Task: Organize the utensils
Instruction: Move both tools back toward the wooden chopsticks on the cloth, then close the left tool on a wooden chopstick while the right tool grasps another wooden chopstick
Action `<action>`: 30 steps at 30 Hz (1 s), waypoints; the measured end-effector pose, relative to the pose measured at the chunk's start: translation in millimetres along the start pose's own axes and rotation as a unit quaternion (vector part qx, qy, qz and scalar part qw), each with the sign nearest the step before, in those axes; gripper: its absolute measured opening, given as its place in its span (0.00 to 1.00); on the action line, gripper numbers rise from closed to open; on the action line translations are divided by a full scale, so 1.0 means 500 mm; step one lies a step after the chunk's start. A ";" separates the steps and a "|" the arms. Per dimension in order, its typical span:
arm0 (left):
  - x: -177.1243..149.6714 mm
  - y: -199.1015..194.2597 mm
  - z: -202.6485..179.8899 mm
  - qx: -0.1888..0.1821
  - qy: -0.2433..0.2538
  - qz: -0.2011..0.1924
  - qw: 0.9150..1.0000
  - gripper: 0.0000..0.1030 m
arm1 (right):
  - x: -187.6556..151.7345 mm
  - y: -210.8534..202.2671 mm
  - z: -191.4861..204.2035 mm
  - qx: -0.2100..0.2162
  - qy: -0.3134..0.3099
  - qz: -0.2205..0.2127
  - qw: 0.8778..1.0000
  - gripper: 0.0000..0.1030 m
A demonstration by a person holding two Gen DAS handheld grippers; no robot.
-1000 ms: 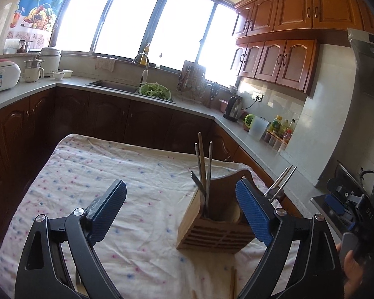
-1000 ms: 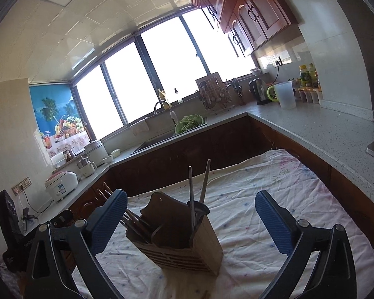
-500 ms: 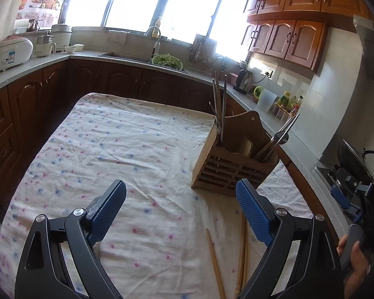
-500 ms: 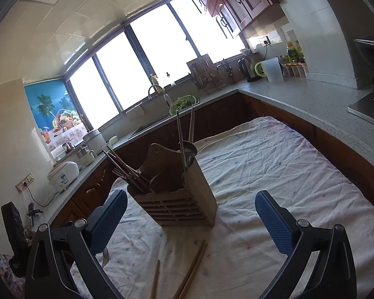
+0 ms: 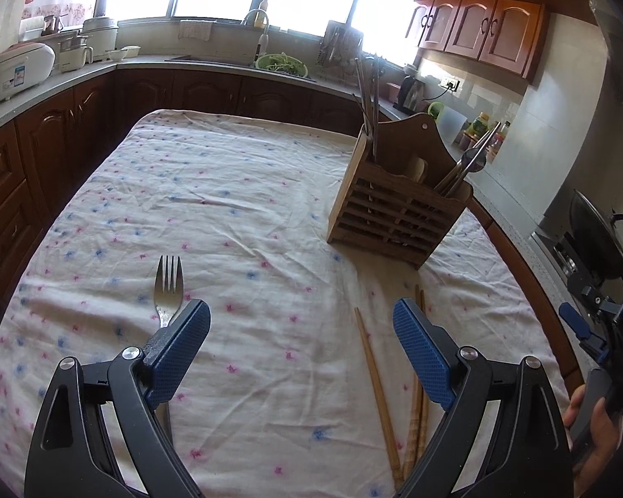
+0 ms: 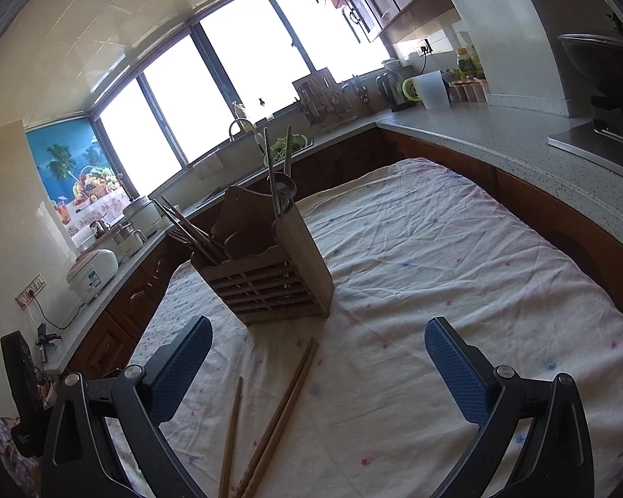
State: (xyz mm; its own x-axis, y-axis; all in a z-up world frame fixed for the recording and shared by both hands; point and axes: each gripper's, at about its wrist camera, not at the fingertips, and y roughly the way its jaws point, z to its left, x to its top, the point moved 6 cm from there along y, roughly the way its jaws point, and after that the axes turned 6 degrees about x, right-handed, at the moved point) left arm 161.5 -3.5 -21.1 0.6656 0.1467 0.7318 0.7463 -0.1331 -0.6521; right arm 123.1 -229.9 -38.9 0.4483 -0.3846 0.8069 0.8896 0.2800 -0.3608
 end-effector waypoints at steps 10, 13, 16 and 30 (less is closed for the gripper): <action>-0.030 0.036 -0.043 -0.006 0.032 0.038 0.999 0.89 | -0.021 0.009 -0.018 -0.003 0.010 0.013 1.000 1.00; -0.038 0.065 -0.064 -0.007 0.047 0.056 0.997 0.87 | -0.023 0.017 -0.017 -0.003 0.010 0.018 1.000 1.00; -0.049 0.101 -0.089 -0.014 0.059 0.080 0.995 0.71 | -0.028 0.026 -0.019 -0.002 0.011 0.024 1.000 1.00; -0.102 0.185 -0.132 -0.033 0.139 0.135 0.980 0.15 | -0.063 0.109 0.003 0.015 -0.013 0.086 0.996 0.67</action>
State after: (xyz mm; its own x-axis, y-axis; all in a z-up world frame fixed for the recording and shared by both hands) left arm 196.1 -88.0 -105.7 0.8054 -0.1749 0.5663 0.5356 -0.1943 -0.8218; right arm 157.3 -201.1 -83.3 0.5905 -0.3056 0.7469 0.7971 0.3659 -0.4804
